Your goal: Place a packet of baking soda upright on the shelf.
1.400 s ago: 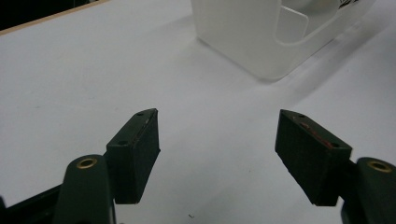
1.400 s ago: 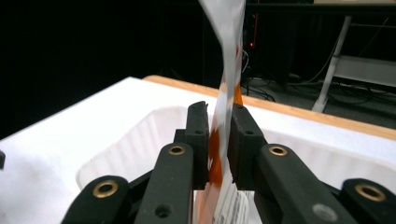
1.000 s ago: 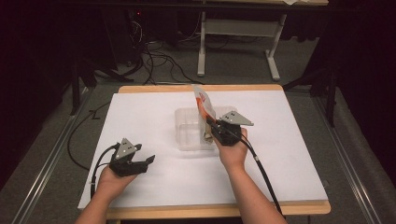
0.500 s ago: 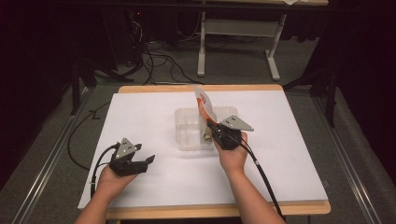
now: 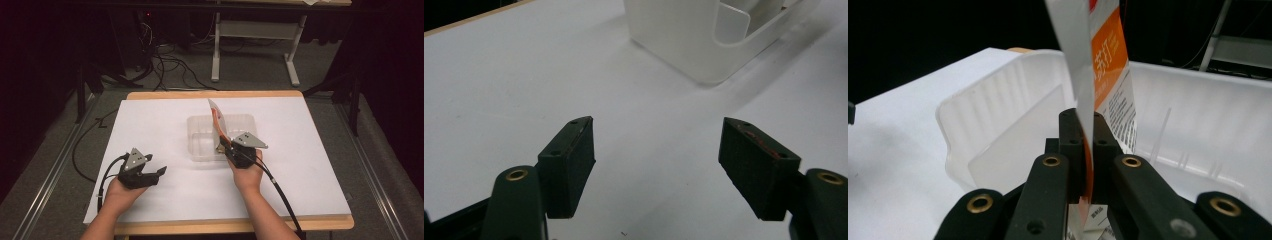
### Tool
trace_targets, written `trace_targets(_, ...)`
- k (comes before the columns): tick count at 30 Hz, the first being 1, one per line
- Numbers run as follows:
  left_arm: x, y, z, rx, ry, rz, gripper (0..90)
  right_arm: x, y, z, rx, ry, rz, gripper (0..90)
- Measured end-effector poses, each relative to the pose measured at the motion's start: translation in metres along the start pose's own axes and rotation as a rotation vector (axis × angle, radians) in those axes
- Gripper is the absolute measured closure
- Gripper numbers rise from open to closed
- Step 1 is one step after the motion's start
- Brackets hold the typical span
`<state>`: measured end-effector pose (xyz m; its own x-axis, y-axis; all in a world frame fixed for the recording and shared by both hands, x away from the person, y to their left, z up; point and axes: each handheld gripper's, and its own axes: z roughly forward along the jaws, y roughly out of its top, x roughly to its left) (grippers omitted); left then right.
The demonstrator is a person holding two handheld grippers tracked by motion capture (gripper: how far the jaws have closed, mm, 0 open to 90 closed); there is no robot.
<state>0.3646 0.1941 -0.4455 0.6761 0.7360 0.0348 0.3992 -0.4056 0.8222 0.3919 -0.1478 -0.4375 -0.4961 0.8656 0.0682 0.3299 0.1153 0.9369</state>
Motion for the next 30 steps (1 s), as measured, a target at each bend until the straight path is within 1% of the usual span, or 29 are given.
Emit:
trace_targets(2,0.000,0.000,0.000,-0.001,0.001,0.000,31.0,0.001,-0.004,0.000,0.008,0.001,-0.005,88.8)
trace_targets(3,0.000,0.000,0.000,-0.002,0.001,0.001,31.0,0.001,-0.006,0.000,0.011,0.003,0.000,88.8)
trace_targets(6,0.000,0.000,0.000,0.000,0.004,0.002,31.0,0.001,-0.008,0.000,0.013,0.003,-0.002,87.5)
trace_targets(8,0.000,0.000,-0.001,-0.004,0.004,0.001,30.9,0.001,-0.007,0.000,0.019,0.011,0.002,82.5)
trace_targets(11,0.001,0.000,-0.002,-0.009,0.009,-0.001,30.8,0.003,-0.004,0.000,0.037,0.018,0.004,64.2)
trace_targets(12,0.001,0.000,-0.003,-0.012,0.012,-0.004,30.8,0.004,-0.003,0.000,0.037,0.017,-0.002,57.6)
trace_targets(13,0.002,0.000,-0.003,-0.014,0.012,-0.007,30.7,0.006,0.000,-0.001,0.039,0.012,-0.009,47.5)
trace_targets(14,0.002,0.000,-0.004,-0.017,0.014,-0.010,30.8,0.007,0.003,-0.002,0.042,0.002,-0.012,39.9)
trace_targets(16,0.003,0.000,-0.006,-0.026,0.018,-0.016,30.8,0.007,0.007,-0.004,0.043,-0.004,-0.014,31.8)
trace_targets(17,0.003,0.000,-0.006,-0.029,0.018,-0.017,30.8,0.006,0.010,-0.005,0.054,0.005,-0.011,28.8)
trace_targets(21,0.004,0.000,-0.007,-0.033,0.025,-0.023,30.6,0.002,0.020,-0.015,0.064,0.013,-0.009,22.4)
trace_targets(22,0.005,0.000,-0.008,-0.033,0.026,-0.026,30.6,0.001,0.021,-0.017,0.063,0.017,-0.010,22.0)
trace_targets(24,0.005,0.000,-0.008,-0.033,0.027,-0.025,30.6,-0.002,0.023,-0.025,0.073,0.032,0.006,20.9)
trace_targets(26,0.006,-0.001,-0.007,-0.029,0.032,-0.018,30.6,-0.005,0.025,-0.035,0.074,0.046,0.025,20.5)
trace_targets(27,0.007,-0.001,-0.007,-0.027,0.032,-0.020,30.6,-0.006,0.026,-0.044,0.073,0.050,0.023,19.7)
trace_targets(29,0.008,-0.001,-0.007,-0.026,0.034,-0.029,30.6,-0.010,0.026,-0.058,0.066,0.043,-0.001,19.6)
trace_targets(30,0.009,-0.002,-0.007,-0.027,0.038,-0.037,30.6,-0.012,0.025,-0.064,0.064,0.039,-0.001,19.6)
